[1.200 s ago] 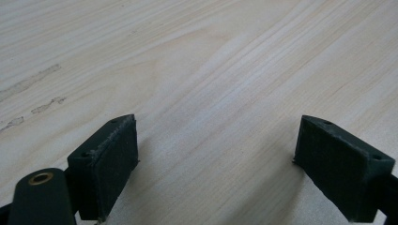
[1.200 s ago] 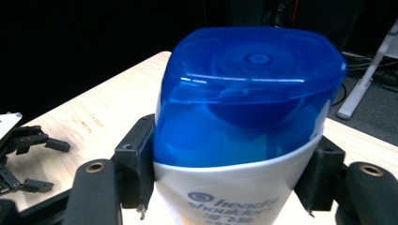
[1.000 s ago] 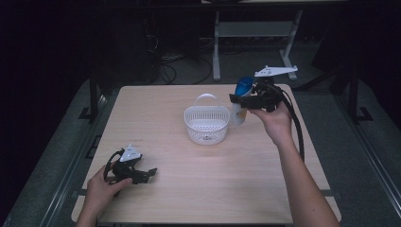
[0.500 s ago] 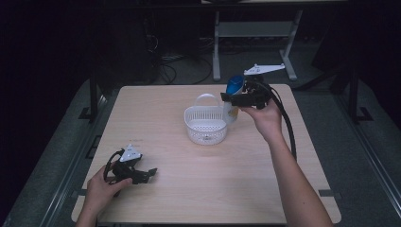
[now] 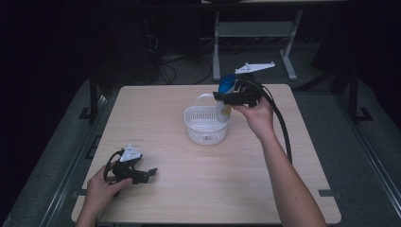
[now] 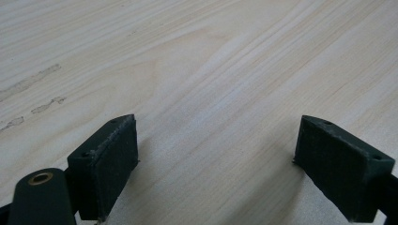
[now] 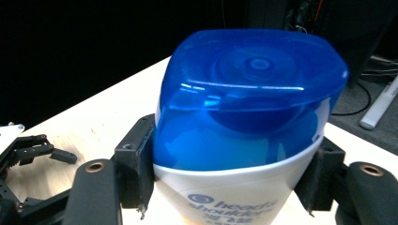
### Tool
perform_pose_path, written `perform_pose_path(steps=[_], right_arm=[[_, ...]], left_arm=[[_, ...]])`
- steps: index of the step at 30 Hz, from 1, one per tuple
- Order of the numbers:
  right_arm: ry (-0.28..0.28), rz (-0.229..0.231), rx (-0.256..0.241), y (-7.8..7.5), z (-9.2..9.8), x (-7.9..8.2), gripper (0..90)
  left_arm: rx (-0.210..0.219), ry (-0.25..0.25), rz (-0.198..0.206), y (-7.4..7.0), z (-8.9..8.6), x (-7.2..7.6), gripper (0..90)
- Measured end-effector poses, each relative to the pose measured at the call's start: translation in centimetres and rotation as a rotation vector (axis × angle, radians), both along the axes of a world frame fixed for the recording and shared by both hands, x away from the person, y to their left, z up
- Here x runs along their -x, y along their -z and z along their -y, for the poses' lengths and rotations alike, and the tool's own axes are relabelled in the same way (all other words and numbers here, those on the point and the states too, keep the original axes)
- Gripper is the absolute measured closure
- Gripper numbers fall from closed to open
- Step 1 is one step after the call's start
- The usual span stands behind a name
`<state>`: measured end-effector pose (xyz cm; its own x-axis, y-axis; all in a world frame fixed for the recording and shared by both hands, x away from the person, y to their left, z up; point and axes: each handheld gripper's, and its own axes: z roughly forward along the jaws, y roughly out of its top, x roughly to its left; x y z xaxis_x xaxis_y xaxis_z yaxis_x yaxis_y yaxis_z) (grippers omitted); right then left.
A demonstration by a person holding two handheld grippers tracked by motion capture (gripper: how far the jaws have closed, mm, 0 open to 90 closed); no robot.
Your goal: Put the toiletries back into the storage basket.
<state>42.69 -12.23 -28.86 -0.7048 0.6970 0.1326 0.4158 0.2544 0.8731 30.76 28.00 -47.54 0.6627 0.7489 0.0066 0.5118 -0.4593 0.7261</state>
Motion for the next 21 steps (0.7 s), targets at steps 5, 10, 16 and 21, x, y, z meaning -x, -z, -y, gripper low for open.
perform_pose_path(steps=[5, 10, 16, 21], right_arm=[[-0.003, -0.010, 0.004, 0.5, -0.5, -0.3, 33.7], [-0.009, -0.019, 0.006, 1.2, -0.6, -0.8, 33.8], [-0.013, -0.034, 0.008, 1.9, -0.9, -1.1, 33.8], [-0.015, -0.041, 0.017, 2.7, -0.9, -1.3, 33.8]], left_arm=[[0.000, 0.000, 0.000, 0.0, 0.0, 0.0, 13.3], [-0.001, 0.000, 0.000, 0.0, 0.0, 0.0, 13.3], [0.000, 0.000, -0.001, 0.0, 0.0, 0.0, 13.3], [-0.004, 0.002, -0.001, 0.0, 0.0, 0.0, 13.3]])
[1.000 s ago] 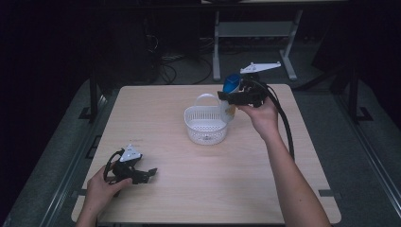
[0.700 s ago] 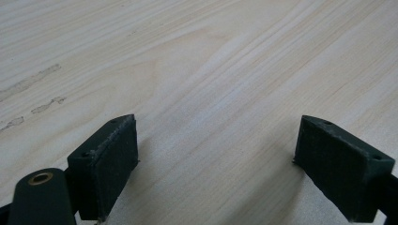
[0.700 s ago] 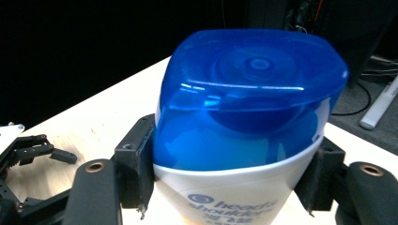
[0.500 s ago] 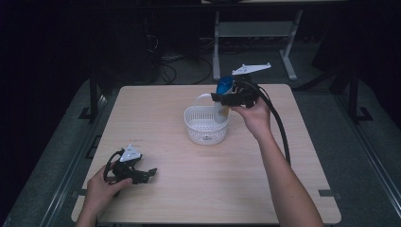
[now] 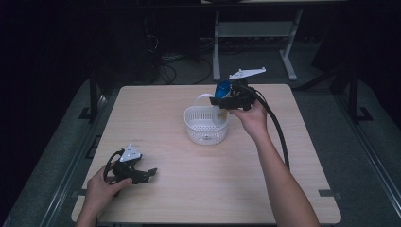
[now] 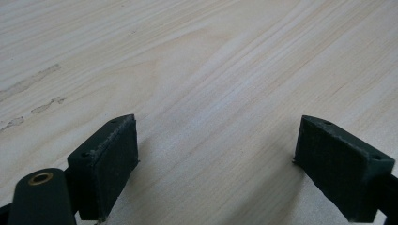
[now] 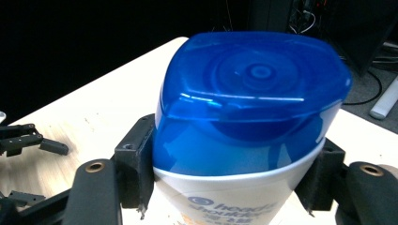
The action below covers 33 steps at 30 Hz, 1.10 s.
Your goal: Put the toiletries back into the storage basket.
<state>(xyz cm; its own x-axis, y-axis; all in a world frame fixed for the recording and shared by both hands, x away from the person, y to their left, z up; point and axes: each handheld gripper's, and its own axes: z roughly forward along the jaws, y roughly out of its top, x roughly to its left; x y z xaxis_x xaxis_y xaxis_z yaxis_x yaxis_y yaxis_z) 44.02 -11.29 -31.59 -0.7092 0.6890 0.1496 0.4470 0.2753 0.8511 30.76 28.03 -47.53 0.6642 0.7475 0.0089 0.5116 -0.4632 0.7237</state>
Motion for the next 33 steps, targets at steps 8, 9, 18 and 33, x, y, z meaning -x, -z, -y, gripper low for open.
perform_pose_path(steps=[8, 9, 18, 33], right_arm=[[-0.001, -0.019, 0.017, 1.3, 0.0, -0.2, 33.8], [-0.002, -0.022, 0.018, 1.4, 0.0, -0.3, 33.7], [-0.006, -0.045, 0.024, 3.0, -0.1, -0.4, 33.7], [-0.011, -0.071, 0.032, 4.6, -0.3, -0.6, 33.7]], left_arm=[[0.001, -0.001, 0.000, 0.0, 0.0, 0.0, 13.3], [0.000, -0.001, 0.000, 0.0, 0.0, 0.0, 13.3], [0.001, -0.001, -0.001, 0.0, 0.0, 0.0, 13.3], [0.002, -0.002, -0.001, 0.0, 0.0, 0.0, 13.3]])
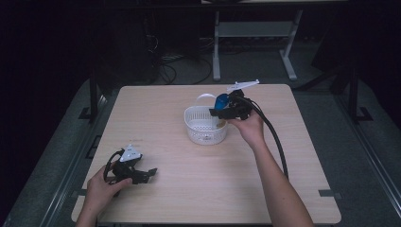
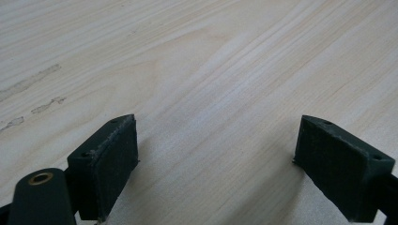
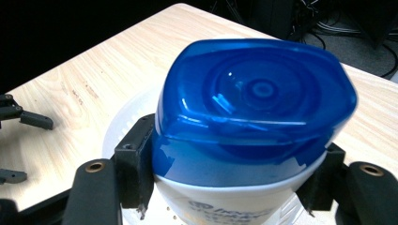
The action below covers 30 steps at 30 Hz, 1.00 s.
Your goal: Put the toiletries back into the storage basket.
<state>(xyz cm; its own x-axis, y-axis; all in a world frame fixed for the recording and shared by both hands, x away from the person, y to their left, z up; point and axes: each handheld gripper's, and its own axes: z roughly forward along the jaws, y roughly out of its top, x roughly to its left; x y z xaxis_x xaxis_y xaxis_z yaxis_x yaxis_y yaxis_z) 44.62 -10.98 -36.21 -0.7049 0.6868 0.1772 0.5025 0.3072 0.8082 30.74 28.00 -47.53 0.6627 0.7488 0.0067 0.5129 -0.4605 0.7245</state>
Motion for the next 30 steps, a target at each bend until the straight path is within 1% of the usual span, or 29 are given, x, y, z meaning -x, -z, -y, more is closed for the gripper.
perform_pose_path(steps=[3, 7, 13, 17, 24, 30], right_arm=[[-0.004, -0.001, 0.011, 0.1, -0.2, 0.0, 33.7], [-0.007, -0.001, 0.012, 0.4, -0.2, 0.0, 33.7], [-0.001, -0.013, 0.016, 1.3, -0.1, 0.1, 33.7], [-0.002, -0.013, 0.023, 1.6, 0.0, 0.1, 33.7], [-0.002, -0.026, 0.039, 2.0, -0.2, 0.2, 33.7], [-0.011, -0.020, 0.047, 2.2, -0.4, 0.2, 33.7]], left_arm=[[0.001, 0.000, 0.000, 0.0, 0.0, 0.0, 13.3], [0.000, 0.001, 0.000, 0.0, 0.0, 0.0, 13.3], [-0.001, 0.001, -0.001, 0.0, 0.0, 0.0, 13.3], [-0.001, 0.001, -0.001, 0.0, 0.0, 0.0, 13.3], [-0.002, 0.002, -0.002, 0.0, 0.0, 0.0, 13.3], [-0.001, 0.001, -0.001, 0.0, 0.0, 0.0, 13.3]])
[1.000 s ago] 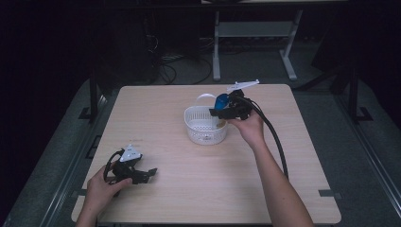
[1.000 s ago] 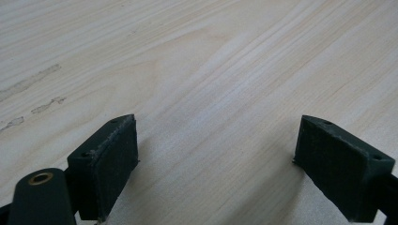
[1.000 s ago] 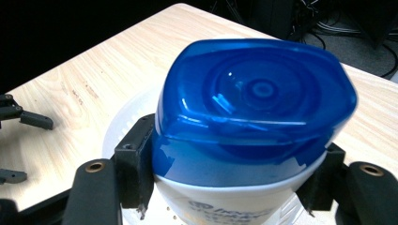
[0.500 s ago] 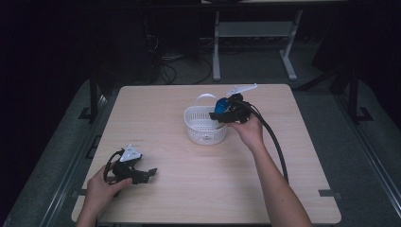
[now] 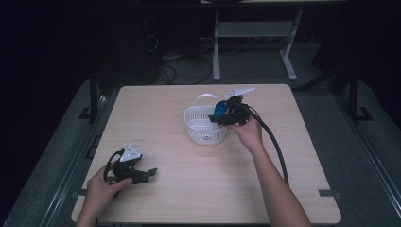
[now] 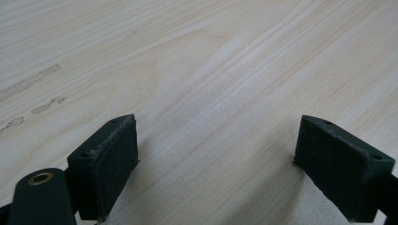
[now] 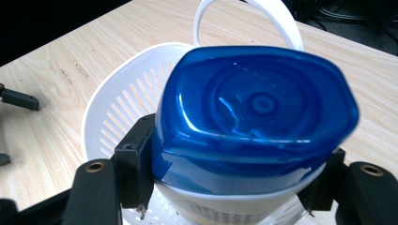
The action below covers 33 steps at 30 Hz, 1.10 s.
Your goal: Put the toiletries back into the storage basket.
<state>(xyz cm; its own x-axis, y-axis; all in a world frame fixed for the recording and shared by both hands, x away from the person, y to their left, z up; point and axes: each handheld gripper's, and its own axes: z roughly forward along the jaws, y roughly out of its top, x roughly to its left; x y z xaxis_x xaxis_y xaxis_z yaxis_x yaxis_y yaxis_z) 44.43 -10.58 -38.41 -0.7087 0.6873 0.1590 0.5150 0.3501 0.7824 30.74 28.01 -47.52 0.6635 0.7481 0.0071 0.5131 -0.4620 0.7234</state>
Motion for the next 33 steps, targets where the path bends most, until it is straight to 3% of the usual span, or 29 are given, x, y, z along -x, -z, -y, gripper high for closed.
perform_pose_path(steps=[8, 15, 18, 21, 33], right_arm=[[-0.009, -0.008, 0.001, 0.0, -0.1, 0.0, 32.9], [-0.016, -0.024, -0.023, -0.1, -0.1, 0.1, 23.5], [-0.018, -0.028, -0.049, -0.2, 0.0, 0.1, 16.2], [-0.011, -0.039, -0.059, -0.3, 0.0, 0.0, 0.0], [-0.001, -0.001, -0.007, -1.4, 0.7, 0.8, 0.0]], left_arm=[[0.000, 0.000, 0.000, 0.0, 0.0, 0.0, 13.3], [0.000, 0.001, -0.002, 0.0, 0.0, 0.0, 13.3], [0.000, 0.001, -0.001, 0.0, 0.0, 0.0, 13.3], [0.000, 0.001, -0.001, 0.0, 0.0, 0.0, 13.3], [-0.001, 0.001, -0.002, 0.0, 0.0, 0.0, 13.3]])
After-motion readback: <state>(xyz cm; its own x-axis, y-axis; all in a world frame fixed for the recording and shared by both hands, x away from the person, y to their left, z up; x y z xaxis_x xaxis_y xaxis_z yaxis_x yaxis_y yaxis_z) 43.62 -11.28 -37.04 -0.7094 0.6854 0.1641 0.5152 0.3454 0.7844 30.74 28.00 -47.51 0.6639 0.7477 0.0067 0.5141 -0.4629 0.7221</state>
